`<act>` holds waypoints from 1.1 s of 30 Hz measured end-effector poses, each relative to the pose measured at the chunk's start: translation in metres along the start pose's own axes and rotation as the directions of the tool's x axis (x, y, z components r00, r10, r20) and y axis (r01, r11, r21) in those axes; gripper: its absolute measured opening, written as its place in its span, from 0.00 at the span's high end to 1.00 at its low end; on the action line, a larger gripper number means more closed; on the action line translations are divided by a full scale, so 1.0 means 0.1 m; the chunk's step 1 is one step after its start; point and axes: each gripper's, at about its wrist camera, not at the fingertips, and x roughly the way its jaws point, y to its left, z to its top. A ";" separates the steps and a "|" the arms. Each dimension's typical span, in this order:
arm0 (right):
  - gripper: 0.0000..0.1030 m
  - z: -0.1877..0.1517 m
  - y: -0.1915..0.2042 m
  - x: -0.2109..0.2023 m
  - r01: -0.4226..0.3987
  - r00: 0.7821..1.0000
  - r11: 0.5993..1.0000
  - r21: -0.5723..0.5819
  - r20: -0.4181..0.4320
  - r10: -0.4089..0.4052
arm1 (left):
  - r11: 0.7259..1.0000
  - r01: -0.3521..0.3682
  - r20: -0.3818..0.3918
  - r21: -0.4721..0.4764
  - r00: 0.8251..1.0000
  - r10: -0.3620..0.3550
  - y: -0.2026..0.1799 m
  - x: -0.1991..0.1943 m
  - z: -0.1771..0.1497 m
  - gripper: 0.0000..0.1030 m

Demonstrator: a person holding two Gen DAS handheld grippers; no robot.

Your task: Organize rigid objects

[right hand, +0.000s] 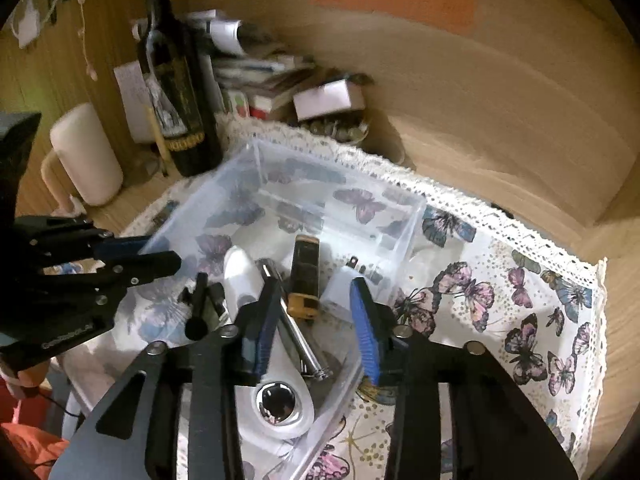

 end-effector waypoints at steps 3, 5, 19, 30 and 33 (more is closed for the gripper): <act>0.57 -0.01 -0.04 -0.15 -0.006 0.999 1.000 0.023 0.046 0.005 | 1.000 -0.017 0.030 0.007 0.999 0.017 -0.03 -0.11 0.04 0.85; 0.56 -0.01 -0.05 -0.24 -0.002 0.998 1.000 0.028 0.068 0.000 | 1.000 -0.026 0.065 0.014 0.998 0.025 -0.07 -0.24 0.07 0.85; 0.07 -0.29 -0.22 -1.14 0.075 0.939 0.989 0.123 0.326 -0.112 | 0.998 -0.060 0.356 0.027 0.933 0.047 -0.52 -0.93 0.05 0.25; 0.00 -0.55 -0.18 -1.51 0.122 0.879 0.982 0.141 0.445 -0.173 | 0.992 -0.121 0.540 0.036 0.838 0.083 -0.80 -1.31 -0.15 0.03; 0.00 -0.59 -0.18 -1.54 0.117 0.875 0.982 0.147 0.453 -0.172 | 0.993 -0.114 0.545 0.033 0.835 0.078 -0.82 -1.32 -0.16 0.02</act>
